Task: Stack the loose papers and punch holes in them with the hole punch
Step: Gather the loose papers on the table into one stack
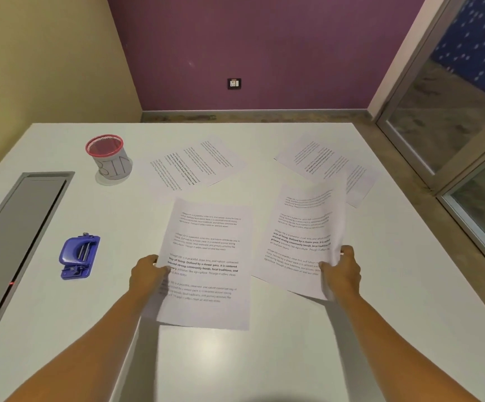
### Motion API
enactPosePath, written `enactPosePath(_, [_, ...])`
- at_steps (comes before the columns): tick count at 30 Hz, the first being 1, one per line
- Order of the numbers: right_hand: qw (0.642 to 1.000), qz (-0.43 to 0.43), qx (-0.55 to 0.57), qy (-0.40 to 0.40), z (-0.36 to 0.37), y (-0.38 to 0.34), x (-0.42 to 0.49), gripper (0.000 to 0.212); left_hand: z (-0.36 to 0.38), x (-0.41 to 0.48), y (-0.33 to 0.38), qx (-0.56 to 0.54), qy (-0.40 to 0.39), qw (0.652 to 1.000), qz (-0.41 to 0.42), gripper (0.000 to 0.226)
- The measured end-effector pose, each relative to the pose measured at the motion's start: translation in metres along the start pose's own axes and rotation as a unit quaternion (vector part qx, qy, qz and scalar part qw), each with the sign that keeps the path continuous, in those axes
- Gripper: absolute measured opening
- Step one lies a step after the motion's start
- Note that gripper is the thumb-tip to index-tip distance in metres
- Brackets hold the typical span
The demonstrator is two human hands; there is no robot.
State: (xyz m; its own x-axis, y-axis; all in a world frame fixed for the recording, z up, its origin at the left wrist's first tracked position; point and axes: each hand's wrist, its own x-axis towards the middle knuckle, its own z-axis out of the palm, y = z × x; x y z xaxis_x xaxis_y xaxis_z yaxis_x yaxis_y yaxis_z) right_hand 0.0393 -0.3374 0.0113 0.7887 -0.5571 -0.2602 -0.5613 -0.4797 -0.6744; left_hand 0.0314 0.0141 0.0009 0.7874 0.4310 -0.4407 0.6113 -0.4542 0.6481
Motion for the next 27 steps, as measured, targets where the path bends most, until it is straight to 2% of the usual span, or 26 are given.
enactPosePath(5, [0.997, -0.069, 0.025, 0.01, -0.016, -0.023, -0.003, 0.039, -0.004, -0.008, -0.004, -0.063, 0.027, 0.998, -0.001, 0.024])
enactPosePath(11, [0.984, -0.131, 0.114, -0.031, -0.024, -0.059, -0.008, 0.043, -0.003, -0.017, -0.001, -0.138, -0.034, 0.99, -0.021, 0.028])
enactPosePath(17, [0.958, -0.094, 0.212, -0.17, -0.005, -0.073, -0.021, 0.041, 0.012, -0.03, 0.007, -0.241, -0.063, 0.967, -0.053, 0.026])
enactPosePath(22, [0.951, -0.066, 0.156, -0.259, 0.029, -0.055, -0.034, 0.04, 0.018, -0.027, 0.007, -0.261, -0.099, 0.957, -0.076, 0.025])
enactPosePath(27, [0.944, -0.044, 0.127, -0.301, 0.055, -0.047, -0.039, 0.041, 0.023, -0.024, 0.006, -0.273, -0.102, 0.952, -0.092, 0.022])
